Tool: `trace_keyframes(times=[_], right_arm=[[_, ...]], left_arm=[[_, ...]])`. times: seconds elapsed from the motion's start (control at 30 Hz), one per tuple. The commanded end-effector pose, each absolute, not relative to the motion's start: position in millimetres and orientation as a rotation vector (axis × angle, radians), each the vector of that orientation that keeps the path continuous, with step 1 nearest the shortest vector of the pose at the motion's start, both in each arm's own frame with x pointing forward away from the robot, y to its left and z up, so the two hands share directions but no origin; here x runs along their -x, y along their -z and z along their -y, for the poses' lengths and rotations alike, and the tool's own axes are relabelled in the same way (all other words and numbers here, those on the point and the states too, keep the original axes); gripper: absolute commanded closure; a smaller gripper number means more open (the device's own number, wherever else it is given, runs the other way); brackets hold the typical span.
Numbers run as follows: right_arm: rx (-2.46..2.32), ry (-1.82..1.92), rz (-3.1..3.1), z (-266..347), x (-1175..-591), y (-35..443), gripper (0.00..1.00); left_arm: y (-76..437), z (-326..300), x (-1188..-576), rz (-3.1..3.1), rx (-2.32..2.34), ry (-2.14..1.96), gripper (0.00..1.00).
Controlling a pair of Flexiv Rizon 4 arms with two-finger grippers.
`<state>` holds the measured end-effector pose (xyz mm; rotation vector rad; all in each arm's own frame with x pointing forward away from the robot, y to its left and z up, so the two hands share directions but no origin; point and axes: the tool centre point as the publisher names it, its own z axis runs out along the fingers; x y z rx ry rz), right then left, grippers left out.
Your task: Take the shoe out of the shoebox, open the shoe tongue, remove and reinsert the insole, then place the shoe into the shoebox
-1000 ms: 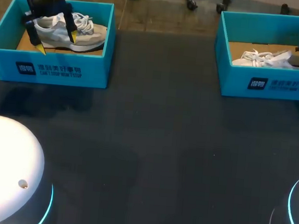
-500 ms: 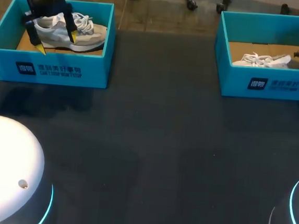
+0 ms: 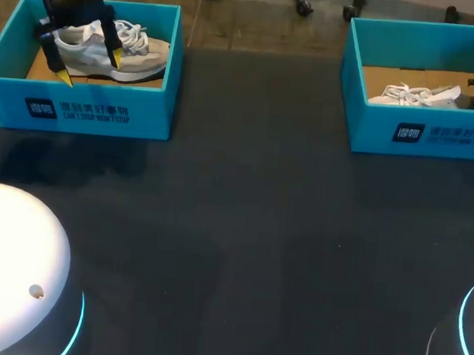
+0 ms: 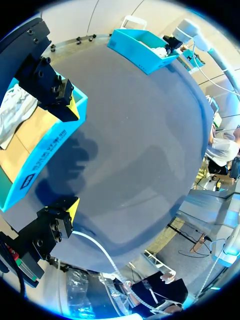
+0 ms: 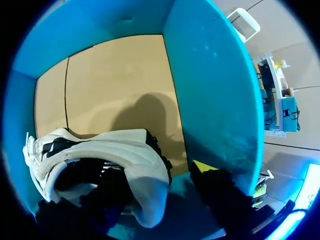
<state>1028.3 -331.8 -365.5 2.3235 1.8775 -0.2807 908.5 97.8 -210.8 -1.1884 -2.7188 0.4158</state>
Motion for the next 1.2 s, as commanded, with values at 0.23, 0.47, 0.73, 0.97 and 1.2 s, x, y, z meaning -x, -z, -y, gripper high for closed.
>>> trace_keyframes(times=[0.23, 0.47, 0.73, 0.97, 1.2], right_arm=[[-2.357, 0.155, -1.887, 328, -1017, 317, 0.00], [-2.364, 0.131, -1.899, 314, -1004, 273, 0.00], [-2.406, 0.093, -1.872, 296, -975, 229, 0.00], [-2.441, 0.064, -1.847, 279, -945, 207, 0.00], [-2.457, 0.056, -1.840, 259, -922, 197, 0.00]], left_arm=[[211, -98, -909, 2.717, 1.189, -0.413, 0.00], [211, -98, -909, 2.717, 1.189, -0.413, 0.00], [211, -98, -909, 2.717, 1.189, -0.413, 0.00], [211, -98, -909, 2.717, 1.189, -0.413, 0.00], [211, -98, -909, 2.717, 1.189, -0.413, 0.00]])
